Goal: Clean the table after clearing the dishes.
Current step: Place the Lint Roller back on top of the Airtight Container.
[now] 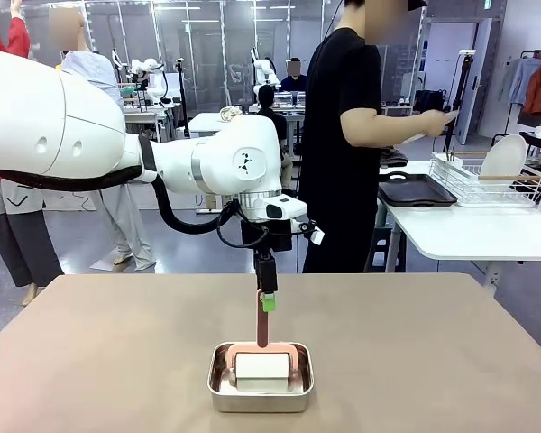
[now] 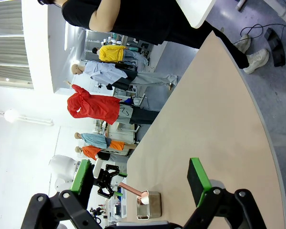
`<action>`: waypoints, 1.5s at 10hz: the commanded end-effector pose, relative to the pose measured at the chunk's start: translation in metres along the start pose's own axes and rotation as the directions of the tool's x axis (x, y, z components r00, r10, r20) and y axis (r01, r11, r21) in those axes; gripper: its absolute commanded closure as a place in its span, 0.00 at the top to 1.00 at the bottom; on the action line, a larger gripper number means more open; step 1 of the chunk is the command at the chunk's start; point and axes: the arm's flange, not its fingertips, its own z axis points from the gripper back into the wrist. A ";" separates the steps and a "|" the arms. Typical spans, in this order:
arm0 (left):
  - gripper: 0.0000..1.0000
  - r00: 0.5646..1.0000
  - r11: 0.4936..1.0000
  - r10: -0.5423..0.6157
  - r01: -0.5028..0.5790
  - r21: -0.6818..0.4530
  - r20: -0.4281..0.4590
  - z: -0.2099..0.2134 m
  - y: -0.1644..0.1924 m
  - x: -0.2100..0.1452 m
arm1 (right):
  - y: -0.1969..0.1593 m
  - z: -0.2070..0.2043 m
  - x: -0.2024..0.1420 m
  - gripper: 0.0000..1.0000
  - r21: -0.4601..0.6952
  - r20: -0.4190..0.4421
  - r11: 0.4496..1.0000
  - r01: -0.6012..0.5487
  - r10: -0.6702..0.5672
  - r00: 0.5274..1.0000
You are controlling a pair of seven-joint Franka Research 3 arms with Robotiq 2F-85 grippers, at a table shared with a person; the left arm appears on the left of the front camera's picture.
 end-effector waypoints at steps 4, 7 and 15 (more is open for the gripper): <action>1.00 1.000 1.000 0.000 0.000 0.000 0.000 0.000 0.000 0.000 | 0.000 0.001 -0.004 1.00 0.009 0.001 1.000 -0.020 0.020 1.000; 1.00 0.886 0.940 0.309 -0.229 -0.253 0.345 0.076 0.042 -0.071 | 0.000 0.001 -0.004 1.00 0.009 0.001 1.000 -0.020 0.020 1.000; 1.00 -0.027 0.568 0.777 -0.400 -0.720 0.628 0.071 -0.018 -0.488 | 0.000 0.001 -0.004 1.00 0.009 0.001 1.000 -0.020 0.020 1.000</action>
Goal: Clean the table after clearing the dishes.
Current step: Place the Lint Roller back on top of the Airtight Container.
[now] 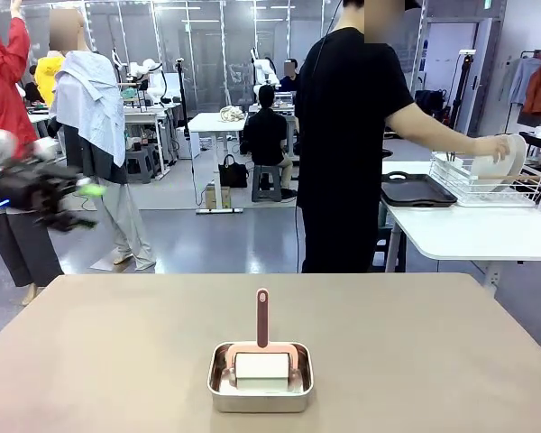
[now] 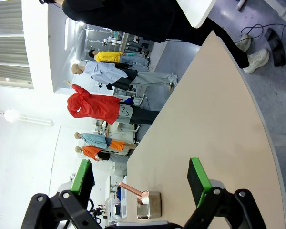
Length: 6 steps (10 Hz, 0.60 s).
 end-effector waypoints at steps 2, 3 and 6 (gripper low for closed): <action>1.00 0.958 0.994 0.107 -0.104 -0.022 0.268 0.090 0.036 -0.091 | 0.000 0.000 -0.004 1.00 0.008 -0.001 1.000 -0.019 0.019 1.000; 1.00 0.930 0.989 0.137 -0.148 0.005 0.340 0.115 0.043 -0.112 | 0.000 0.000 -0.004 1.00 0.008 -0.001 1.000 -0.019 0.019 1.000; 1.00 0.842 0.967 0.182 -0.247 0.064 0.508 0.163 0.057 -0.167 | 0.000 0.000 -0.004 1.00 0.008 -0.001 1.000 -0.019 0.019 1.000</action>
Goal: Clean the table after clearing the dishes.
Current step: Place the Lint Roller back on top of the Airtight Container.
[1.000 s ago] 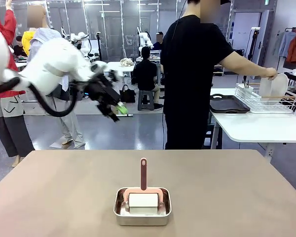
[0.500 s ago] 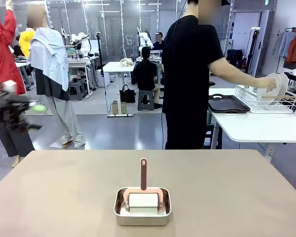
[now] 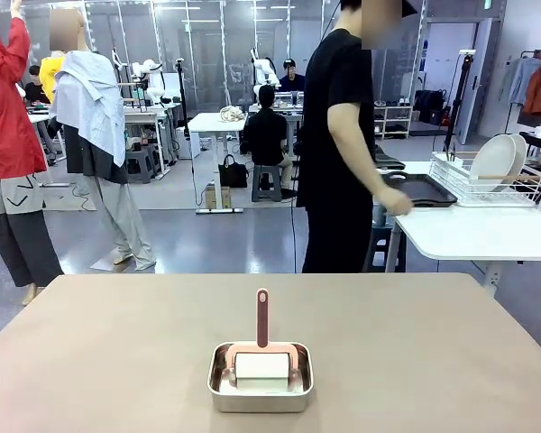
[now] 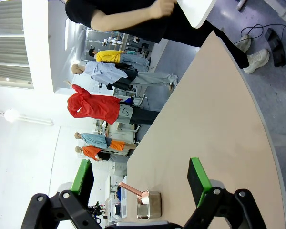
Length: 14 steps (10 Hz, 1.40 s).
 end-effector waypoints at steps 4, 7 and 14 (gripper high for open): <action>1.00 0.996 0.997 0.040 -0.044 0.056 0.081 0.021 0.016 -0.017 | 0.000 0.000 -0.004 1.00 0.008 0.000 1.000 -0.020 0.020 1.000; 1.00 0.996 0.997 0.040 -0.044 0.056 0.081 0.021 0.016 -0.017 | 0.000 0.000 -0.004 1.00 0.008 0.000 1.000 -0.020 0.020 1.000; 1.00 0.996 0.997 0.040 -0.044 0.056 0.081 0.021 0.016 -0.017 | 0.000 0.000 -0.004 1.00 0.008 0.000 1.000 -0.020 0.020 1.000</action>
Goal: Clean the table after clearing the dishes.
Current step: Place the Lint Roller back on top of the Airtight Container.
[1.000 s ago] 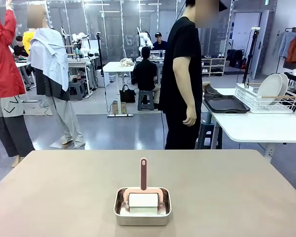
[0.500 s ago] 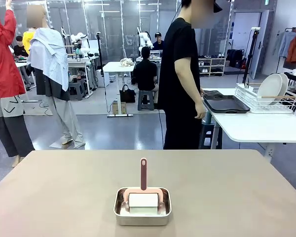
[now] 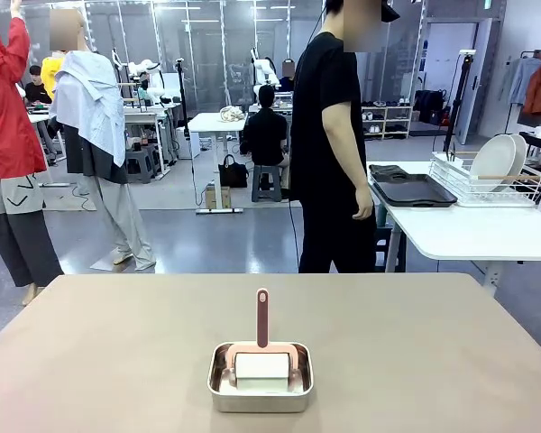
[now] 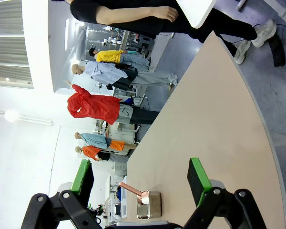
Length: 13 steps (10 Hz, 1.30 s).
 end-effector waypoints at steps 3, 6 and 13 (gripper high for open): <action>1.00 1.000 1.000 0.005 -0.005 -0.008 -0.006 0.002 -0.002 0.003 | 0.000 0.000 -0.004 1.00 0.008 0.000 1.000 -0.020 0.020 1.000; 1.00 1.000 1.000 0.005 -0.005 -0.008 -0.006 0.002 -0.002 0.003 | 0.000 0.000 -0.004 1.00 0.008 0.000 1.000 -0.020 0.020 1.000; 1.00 1.000 1.000 0.005 -0.005 -0.008 -0.006 0.002 -0.002 0.003 | 0.000 0.000 -0.004 1.00 0.008 0.000 1.000 -0.020 0.020 1.000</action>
